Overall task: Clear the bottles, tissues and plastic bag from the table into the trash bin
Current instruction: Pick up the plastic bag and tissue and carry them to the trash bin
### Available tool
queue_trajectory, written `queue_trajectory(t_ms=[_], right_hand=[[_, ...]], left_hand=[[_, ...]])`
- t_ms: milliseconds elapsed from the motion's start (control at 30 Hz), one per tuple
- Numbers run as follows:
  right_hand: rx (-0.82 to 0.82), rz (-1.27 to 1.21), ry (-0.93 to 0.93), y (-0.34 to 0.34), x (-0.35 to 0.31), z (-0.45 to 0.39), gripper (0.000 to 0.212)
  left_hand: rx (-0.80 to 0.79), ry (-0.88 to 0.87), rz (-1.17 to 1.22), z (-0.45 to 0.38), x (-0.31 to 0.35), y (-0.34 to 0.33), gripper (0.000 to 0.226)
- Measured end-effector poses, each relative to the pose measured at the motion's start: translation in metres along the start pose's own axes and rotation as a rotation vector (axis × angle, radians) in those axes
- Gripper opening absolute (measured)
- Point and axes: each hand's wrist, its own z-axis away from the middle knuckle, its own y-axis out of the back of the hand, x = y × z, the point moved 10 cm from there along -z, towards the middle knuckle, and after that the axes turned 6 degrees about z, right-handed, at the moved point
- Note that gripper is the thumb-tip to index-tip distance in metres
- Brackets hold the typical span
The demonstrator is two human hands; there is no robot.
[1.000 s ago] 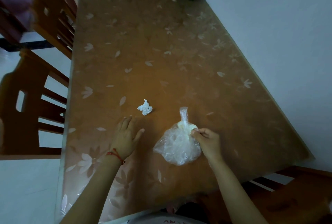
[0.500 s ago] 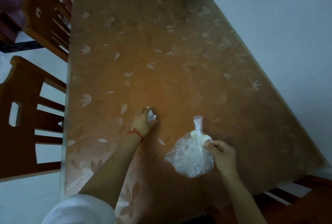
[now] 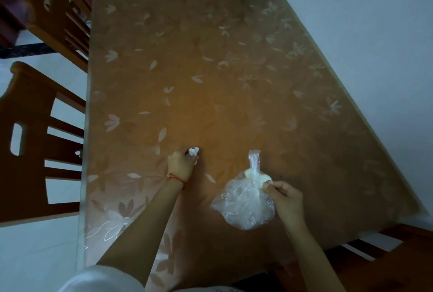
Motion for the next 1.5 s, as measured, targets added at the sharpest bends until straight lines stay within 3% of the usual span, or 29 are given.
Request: queue_trajectory(t_ms=[167, 300, 567, 733, 1067, 1367, 1500], right_hand=[[-0.041, 0.021, 0.009, -0.01, -0.005, 0.009, 0.007], [-0.083, 0.057, 0.033, -0.02, -0.009, 0.016, 0.009], [-0.203, 0.089, 0.121, -0.044, -0.018, 0.034, 0.02], [-0.381, 0.15, 0.191, -0.065, -0.026, 0.05, 0.011], [-0.707, 0.324, 0.341, -0.126, -0.031, 0.114, 0.012], [-1.022, 0.452, 0.423, -0.212, -0.003, 0.242, 0.014], [-1.139, 0.54, 0.464, -0.257, 0.029, 0.31, 0.017]], left_hand=[[0.074, 0.178, 0.264, 0.038, -0.011, 0.025, 0.027], [0.131, 0.313, 0.497, 0.07, -0.027, 0.041, 0.014], [0.351, 0.357, 0.588, 0.145, -0.045, 0.085, 0.01], [0.529, 0.311, 0.608, 0.201, -0.048, 0.115, 0.014], [0.889, 0.416, 0.788, 0.345, -0.084, 0.144, 0.021], [1.219, 0.485, 0.875, 0.479, -0.134, 0.186, 0.012], [1.356, 0.509, 0.913, 0.543, -0.162, 0.213, 0.02]])
